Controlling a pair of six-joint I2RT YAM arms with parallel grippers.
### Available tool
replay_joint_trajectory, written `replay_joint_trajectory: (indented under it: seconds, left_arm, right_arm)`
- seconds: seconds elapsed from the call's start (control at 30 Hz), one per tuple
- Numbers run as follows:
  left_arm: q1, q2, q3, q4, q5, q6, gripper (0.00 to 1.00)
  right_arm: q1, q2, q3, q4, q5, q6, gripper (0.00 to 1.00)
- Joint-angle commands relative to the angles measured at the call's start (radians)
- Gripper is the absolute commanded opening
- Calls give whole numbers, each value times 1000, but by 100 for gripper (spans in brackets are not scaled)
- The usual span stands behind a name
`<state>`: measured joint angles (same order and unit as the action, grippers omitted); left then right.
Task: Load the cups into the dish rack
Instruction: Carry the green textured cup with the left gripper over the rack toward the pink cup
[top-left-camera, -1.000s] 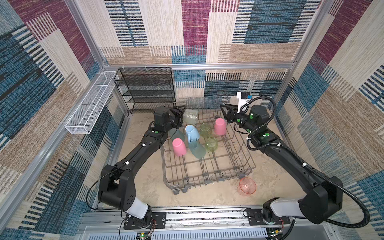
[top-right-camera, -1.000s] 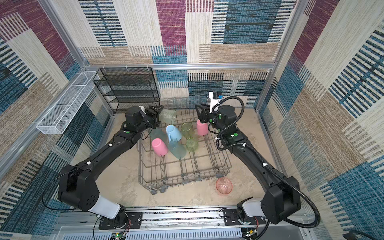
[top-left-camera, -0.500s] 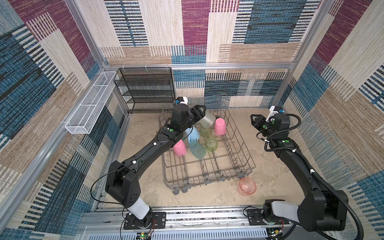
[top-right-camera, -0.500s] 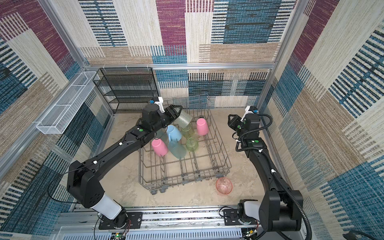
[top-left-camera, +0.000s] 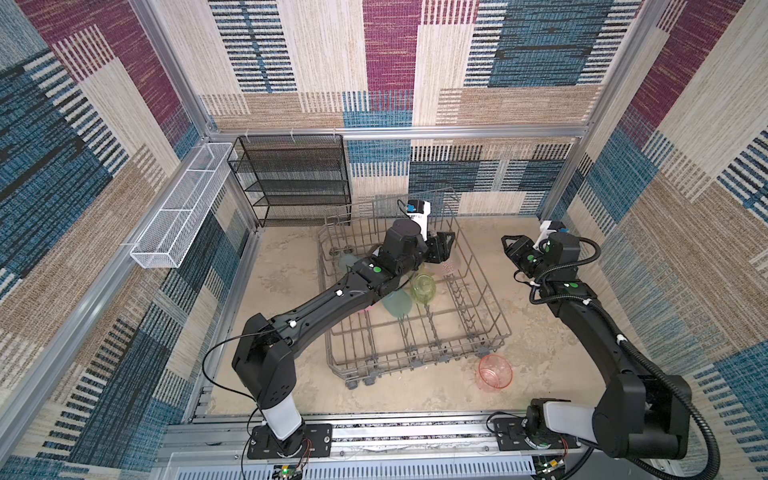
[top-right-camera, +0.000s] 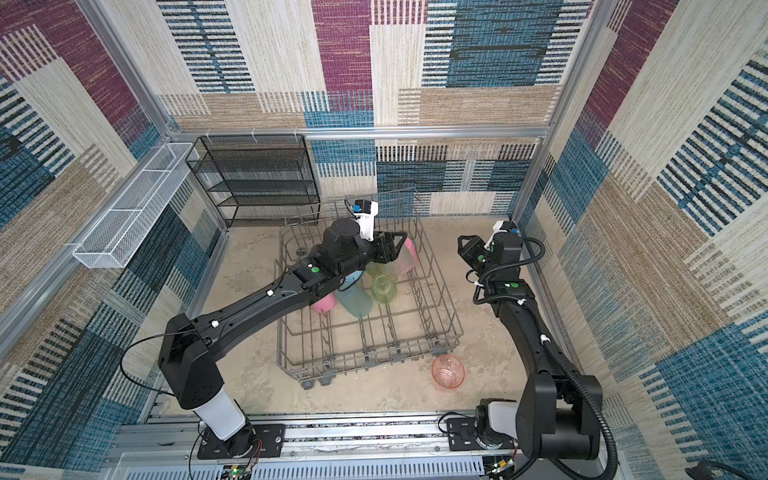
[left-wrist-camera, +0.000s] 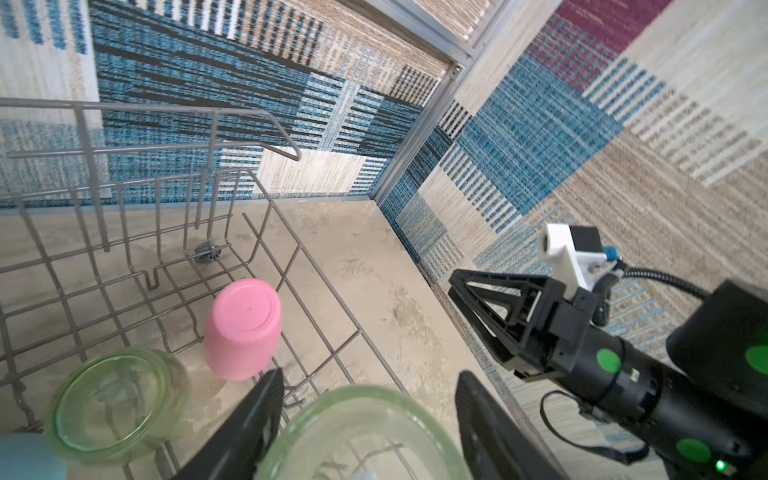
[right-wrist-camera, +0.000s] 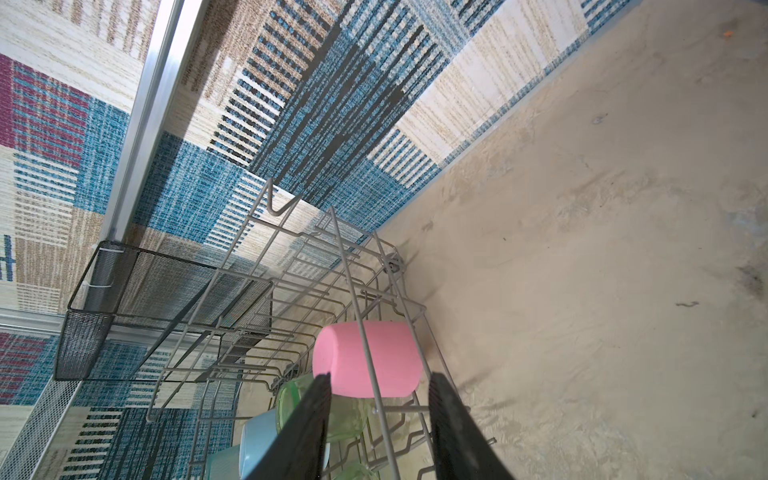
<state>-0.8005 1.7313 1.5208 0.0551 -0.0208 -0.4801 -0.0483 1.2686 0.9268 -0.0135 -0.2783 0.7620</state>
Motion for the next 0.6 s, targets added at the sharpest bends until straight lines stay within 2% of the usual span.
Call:
replay_joint_trajectory:
  seconds: [0.0,0.43,0.57]
  left_arm:
    - [-20,29,21,14,-31,132,43]
    - [-129,193,63,117,-180,432,43]
    - [-140,232,58,176,-224,478,43]
  right_arm:
    - [-4,-1,-2,46,-15,20,42]
    - [-15,-23,-46,72,-38,19,42]
    - [-15,-23,-65,88,-55,21,42]
